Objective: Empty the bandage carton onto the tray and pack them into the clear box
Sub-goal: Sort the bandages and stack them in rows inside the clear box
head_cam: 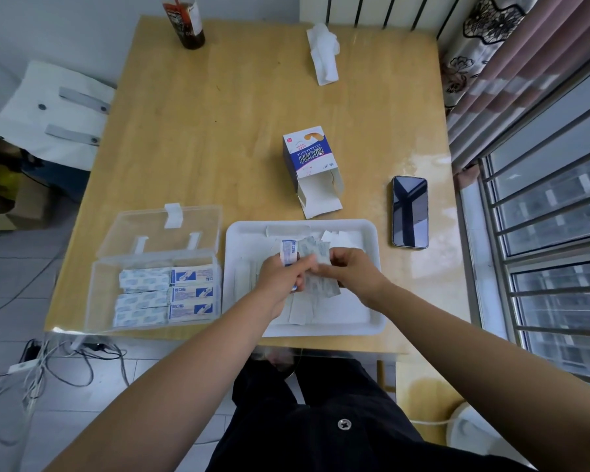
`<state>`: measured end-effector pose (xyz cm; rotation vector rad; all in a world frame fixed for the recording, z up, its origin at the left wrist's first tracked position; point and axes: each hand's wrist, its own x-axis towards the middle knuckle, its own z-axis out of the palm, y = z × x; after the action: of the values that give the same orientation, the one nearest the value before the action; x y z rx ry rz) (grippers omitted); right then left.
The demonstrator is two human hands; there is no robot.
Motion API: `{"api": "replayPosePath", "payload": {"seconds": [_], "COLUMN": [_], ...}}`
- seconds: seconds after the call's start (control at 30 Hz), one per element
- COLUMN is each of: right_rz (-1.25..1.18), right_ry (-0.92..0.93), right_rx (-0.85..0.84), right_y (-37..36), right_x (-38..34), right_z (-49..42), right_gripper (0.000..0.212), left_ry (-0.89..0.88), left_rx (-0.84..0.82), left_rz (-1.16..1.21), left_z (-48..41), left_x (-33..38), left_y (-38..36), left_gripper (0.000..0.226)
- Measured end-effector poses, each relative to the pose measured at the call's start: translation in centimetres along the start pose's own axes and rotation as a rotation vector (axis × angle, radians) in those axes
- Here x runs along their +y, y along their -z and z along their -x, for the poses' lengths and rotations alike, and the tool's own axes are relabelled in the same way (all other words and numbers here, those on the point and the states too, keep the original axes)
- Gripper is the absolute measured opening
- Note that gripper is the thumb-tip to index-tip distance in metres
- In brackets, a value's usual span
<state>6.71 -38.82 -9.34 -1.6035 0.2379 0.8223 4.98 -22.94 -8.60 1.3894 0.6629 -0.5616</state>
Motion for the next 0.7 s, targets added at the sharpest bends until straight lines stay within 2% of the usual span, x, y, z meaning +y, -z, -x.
{"api": "replayPosePath", "payload": {"seconds": [0.07, 0.17, 0.23, 0.43, 0.7], "right_rz": [-0.090, -0.141, -0.139, -0.141, -0.177], "right_ry": [-0.052, -0.085, -0.079, -0.067, -0.059], "right_rx": [-0.063, -0.102, -0.087, 0.027, 0.088], "right_y": [0.1, 0.0, -0.5, -1.7, -1.6], "right_x": [-0.5, -0.8, -0.7, -0.9, -1.0], "right_z": [0.2, 0.1, -0.2, -0.9, -1.0], "right_gripper": [0.077, 0.044, 0.031, 0.033, 0.021], "left_ry": [0.059, 0.125, 0.144, 0.110, 0.104], "left_rx": [0.011, -0.017, -0.029, -0.116, -0.078], "left_rz": [0.061, 0.146, 0.167, 0.158, 0.196], "left_z": [-0.3, -0.5, -0.5, -0.4, -0.3], "left_x": [0.2, 0.3, 0.4, 0.4, 0.5], "left_y": [0.7, 1.3, 1.3, 1.4, 2.2], "left_gripper": [0.017, 0.018, 0.020, 0.014, 0.013]}}
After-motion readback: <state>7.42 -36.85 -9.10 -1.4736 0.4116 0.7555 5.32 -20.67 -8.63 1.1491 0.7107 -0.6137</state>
